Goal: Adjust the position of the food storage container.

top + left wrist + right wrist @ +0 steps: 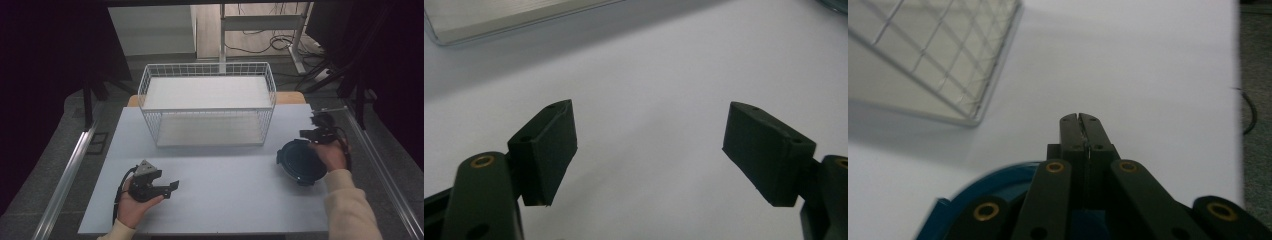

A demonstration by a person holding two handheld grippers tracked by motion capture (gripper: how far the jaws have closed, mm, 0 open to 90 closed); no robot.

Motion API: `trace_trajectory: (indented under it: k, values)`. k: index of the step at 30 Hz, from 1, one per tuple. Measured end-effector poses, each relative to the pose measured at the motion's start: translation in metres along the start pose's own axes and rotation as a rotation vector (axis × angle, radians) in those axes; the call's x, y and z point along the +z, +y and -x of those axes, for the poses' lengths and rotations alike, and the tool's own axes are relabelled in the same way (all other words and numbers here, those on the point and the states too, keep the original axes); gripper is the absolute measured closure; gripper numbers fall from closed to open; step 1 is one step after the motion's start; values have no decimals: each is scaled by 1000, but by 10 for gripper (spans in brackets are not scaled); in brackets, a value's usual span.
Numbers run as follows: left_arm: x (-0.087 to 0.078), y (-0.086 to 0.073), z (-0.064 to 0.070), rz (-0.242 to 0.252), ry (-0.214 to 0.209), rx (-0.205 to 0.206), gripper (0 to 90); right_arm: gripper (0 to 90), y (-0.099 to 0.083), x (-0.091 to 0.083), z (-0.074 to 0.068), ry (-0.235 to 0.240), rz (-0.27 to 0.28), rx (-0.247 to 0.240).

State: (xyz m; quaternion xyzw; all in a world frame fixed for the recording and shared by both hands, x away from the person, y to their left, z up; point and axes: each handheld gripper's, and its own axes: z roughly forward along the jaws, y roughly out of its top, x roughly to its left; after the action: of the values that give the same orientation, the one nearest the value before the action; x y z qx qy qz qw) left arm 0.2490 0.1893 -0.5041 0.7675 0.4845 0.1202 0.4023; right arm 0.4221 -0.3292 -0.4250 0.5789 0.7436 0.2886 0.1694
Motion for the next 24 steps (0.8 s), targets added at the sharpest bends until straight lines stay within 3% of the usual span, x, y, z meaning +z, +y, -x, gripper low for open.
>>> trace_trajectory:
  k: [3, 7, 10, 15, 19, 24]
  values:
    - [0, 0, 1, 1, 0, 1, 212, 900, -7, -14, 25, -45, 1, 32]
    - [0, 1, 2, 1, -1, 4, 209, 900, -26, -22, 48, -72, -26, 18]
    - [0, 1, 2, 0, 0, 3, 209, 900, -39, -18, 55, -72, -51, 0]
    - [1, 1, 1, -3, 1, 4, 210, 900, -46, -9, 54, -70, -80, -40]
    - [1, 0, 1, -4, 1, 3, 210, 900, -47, -1, 49, -97, -147, -89]
    - [2, 0, 0, -9, 0, 1, 209, 900, -48, 0, 50, -87, -151, -100]
